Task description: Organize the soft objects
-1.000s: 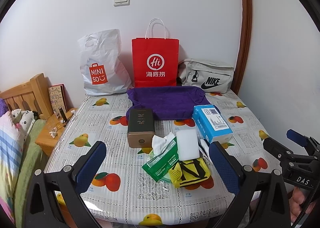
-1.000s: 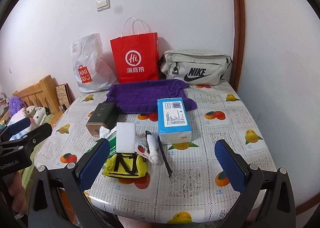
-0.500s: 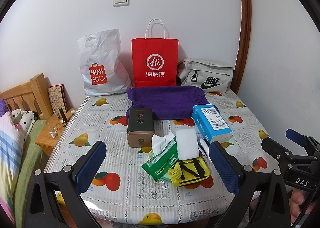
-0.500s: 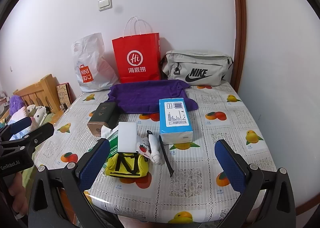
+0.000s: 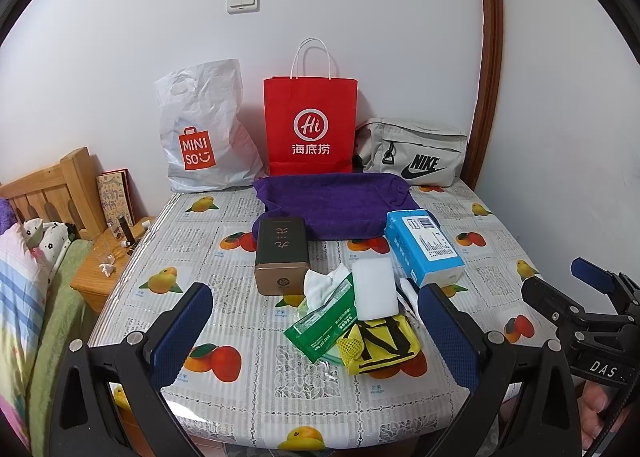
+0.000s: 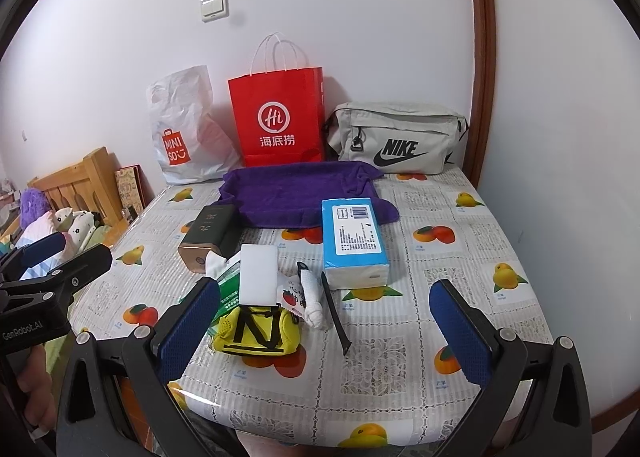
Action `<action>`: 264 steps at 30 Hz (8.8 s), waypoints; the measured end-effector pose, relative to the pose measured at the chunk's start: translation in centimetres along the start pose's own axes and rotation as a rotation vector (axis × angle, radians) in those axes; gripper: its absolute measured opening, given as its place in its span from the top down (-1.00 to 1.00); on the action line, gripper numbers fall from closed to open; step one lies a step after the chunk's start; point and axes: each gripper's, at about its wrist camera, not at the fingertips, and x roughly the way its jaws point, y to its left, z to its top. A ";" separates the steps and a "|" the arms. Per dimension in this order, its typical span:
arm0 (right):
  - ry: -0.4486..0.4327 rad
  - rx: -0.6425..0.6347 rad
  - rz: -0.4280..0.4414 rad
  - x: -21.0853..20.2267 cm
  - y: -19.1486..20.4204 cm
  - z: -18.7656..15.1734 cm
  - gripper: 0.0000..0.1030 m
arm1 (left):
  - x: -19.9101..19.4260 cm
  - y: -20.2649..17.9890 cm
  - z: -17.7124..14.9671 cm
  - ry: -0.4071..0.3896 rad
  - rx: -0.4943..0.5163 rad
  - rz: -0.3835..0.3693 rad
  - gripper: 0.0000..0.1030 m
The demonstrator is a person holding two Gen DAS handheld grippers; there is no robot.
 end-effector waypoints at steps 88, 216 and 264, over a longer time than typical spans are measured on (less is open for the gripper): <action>0.319 -0.106 0.155 20.3 -2.9 -6.5 0.92 | 18.0 4.4 -6.4 0.301 -0.023 -0.080 -0.56; 0.342 -0.059 0.203 20.7 -3.9 -7.0 0.94 | 16.6 5.4 -5.3 0.275 -0.015 -0.110 0.35; 0.169 -0.075 0.228 27.6 -3.4 12.4 0.94 | 28.1 6.3 9.8 0.284 -0.110 -0.108 0.38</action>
